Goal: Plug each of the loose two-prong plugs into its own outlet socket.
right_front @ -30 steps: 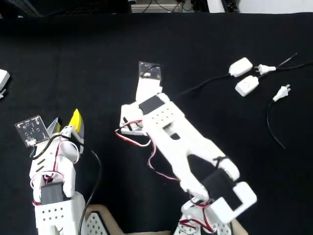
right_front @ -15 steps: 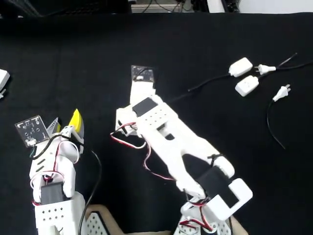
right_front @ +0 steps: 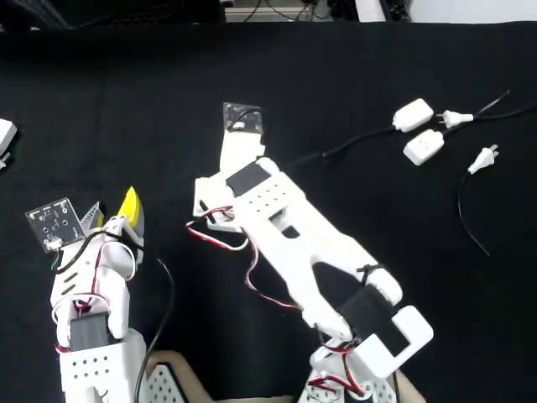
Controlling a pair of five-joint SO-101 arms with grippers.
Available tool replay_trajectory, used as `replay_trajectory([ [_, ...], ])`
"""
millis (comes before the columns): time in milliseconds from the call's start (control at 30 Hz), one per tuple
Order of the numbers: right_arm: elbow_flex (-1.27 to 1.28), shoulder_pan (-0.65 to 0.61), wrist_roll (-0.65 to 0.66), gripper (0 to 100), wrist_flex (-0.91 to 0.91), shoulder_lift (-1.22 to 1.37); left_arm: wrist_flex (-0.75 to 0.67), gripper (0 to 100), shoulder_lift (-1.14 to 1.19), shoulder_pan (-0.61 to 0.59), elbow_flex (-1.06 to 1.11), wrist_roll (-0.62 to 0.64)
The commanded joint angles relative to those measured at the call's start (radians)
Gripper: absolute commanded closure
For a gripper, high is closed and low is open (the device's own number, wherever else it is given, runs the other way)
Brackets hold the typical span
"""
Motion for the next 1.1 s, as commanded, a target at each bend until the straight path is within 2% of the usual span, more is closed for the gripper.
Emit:
replay_trajectory([
  [0,-0.025,-0.006,-0.012,98.6,-0.009,-0.019,0.005,78,-0.005,-0.004,0.016,0.006],
  [267,0.044,0.012,-0.011,98.6,-0.086,-0.019,0.005,78,-0.005,-0.004,0.016,0.006],
  [867,0.054,0.044,-0.011,98.6,-0.051,-0.018,0.005,78,-0.005,-0.004,0.016,0.006],
  [1067,0.047,0.044,-0.012,98.6,-0.084,0.064,0.005,78,-0.005,-0.004,0.016,0.006],
])
